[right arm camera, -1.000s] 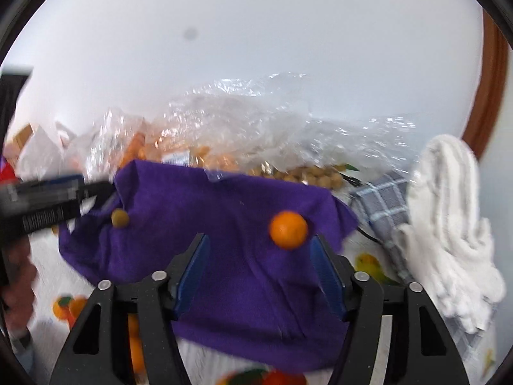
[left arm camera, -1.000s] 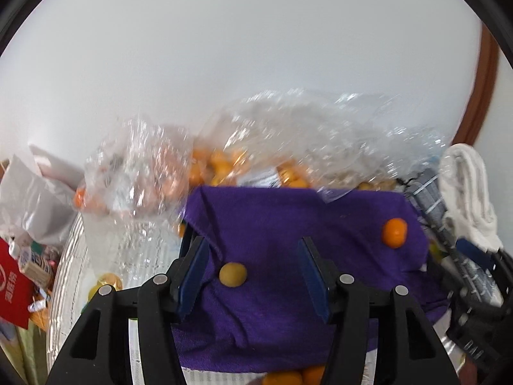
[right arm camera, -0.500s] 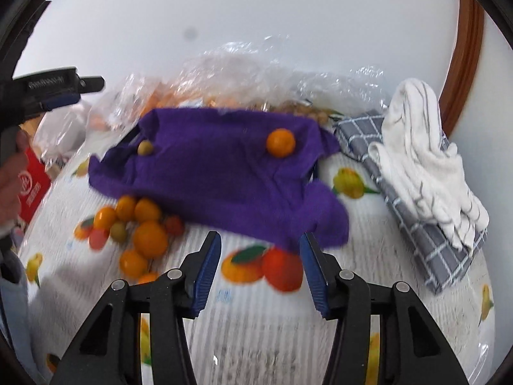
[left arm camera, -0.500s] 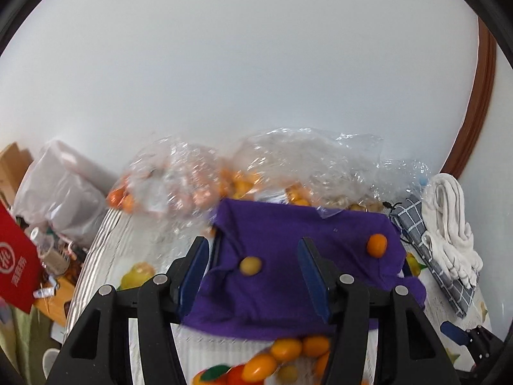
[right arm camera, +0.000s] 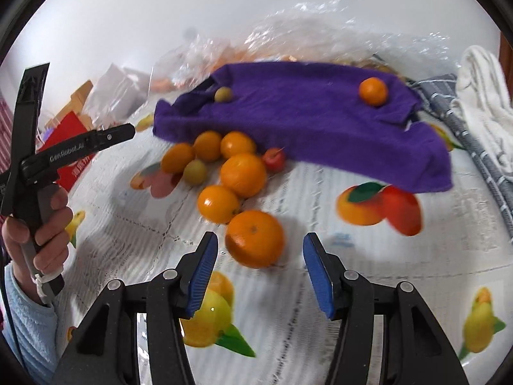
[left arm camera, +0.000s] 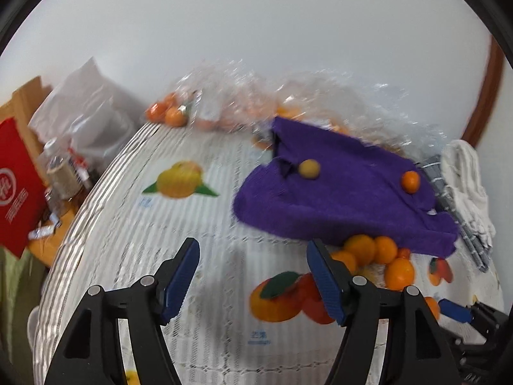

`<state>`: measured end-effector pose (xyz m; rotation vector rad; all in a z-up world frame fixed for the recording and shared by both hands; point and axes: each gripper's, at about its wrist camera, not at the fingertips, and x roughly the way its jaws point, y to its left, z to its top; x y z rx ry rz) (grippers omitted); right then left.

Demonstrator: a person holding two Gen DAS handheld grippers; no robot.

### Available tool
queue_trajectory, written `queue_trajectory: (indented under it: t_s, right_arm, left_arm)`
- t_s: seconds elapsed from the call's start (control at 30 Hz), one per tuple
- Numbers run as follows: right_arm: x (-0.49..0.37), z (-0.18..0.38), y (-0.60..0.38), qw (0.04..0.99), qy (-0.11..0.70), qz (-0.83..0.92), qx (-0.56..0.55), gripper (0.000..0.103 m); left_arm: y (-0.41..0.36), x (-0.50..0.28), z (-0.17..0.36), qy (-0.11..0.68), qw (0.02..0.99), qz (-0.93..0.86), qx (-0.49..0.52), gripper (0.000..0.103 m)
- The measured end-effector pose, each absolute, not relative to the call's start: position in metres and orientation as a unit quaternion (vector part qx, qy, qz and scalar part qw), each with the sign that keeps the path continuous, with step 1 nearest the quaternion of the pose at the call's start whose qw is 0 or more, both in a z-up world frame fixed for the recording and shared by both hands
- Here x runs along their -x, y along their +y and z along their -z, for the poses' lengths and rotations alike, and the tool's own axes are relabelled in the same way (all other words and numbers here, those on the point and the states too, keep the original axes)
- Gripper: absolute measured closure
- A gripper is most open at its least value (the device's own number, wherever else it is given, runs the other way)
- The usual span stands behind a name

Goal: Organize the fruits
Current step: 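Withdraw both tools from the towel back toward the fruit pile, then grasp a large orange with the right tool while the left grasps an oval kumquat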

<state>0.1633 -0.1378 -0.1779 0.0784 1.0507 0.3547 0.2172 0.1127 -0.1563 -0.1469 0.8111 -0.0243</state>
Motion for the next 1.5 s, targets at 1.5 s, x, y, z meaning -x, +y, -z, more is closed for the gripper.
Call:
queue_trajectory:
  t_s: [1.5]
  right_arm:
    - [-0.215, 0.202, -0.198, 0.864, 0.485, -0.124, -0.044, 0.061]
  left_arm:
    - [0.044, -0.238, 0.191, 0.450, 0.887, 0.102, -0.007, 0.063]
